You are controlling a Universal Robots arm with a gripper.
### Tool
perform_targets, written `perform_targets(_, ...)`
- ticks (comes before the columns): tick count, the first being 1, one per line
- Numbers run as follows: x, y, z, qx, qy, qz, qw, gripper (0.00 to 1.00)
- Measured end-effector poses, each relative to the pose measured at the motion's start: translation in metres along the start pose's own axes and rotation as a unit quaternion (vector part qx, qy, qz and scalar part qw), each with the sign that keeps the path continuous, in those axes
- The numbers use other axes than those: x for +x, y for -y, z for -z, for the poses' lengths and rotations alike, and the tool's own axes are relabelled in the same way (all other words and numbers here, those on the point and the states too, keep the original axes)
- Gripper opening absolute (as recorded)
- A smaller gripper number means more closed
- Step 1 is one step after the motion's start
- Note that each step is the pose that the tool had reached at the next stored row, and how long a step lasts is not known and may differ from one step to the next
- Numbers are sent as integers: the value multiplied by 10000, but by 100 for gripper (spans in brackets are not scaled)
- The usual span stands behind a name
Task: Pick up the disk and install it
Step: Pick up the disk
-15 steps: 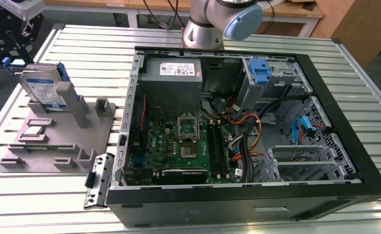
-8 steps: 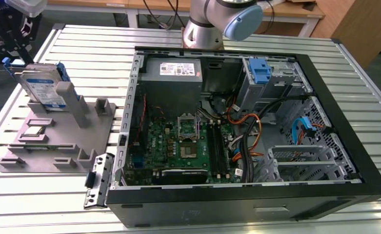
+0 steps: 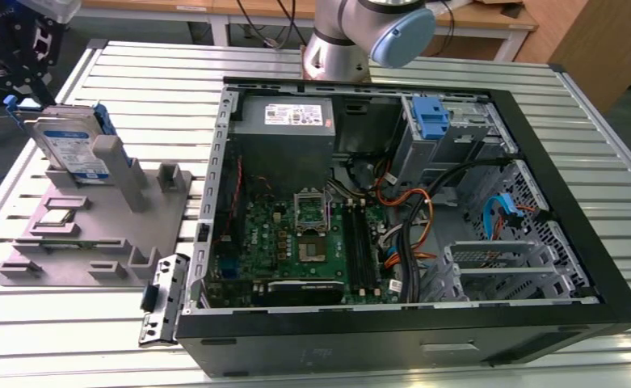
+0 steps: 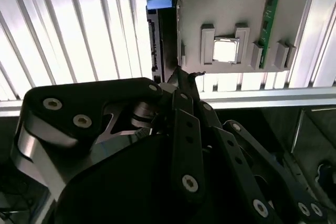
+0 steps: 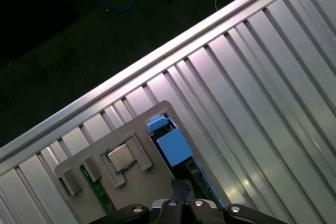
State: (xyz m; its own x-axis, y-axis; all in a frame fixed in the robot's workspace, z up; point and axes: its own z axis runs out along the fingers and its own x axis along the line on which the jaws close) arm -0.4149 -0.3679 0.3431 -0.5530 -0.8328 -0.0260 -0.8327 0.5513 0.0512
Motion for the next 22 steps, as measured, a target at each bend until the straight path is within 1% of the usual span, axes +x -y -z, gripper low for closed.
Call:
perform_targets(3, 0, 0, -1, -7, -14, 277, 9996, 10)
perform_targets(6, 0, 0, -2, -14, -28, 547, 9985, 10)
perform_targets(9, 0, 0, -3, -21, -42, 816, 9967, 10)
perform_targets(11, 0, 0, -4, -26, -51, 999, 9950, 10)
perform_targets(14, 0, 0, -6, -34, -64, 1265, 9919, 10)
perform_targets(17, 0, 1, -7, -41, -77, 1533, 9881, 10)
perform_targets(20, 0, 1, -10, -48, -90, 1793, 9837, 10)
perform_targets(21, 0, 1, -11, -50, -94, 1880, 9821, 10)
perform_targets(22, 0, 1, -12, -52, -99, 1975, 9802, 10)
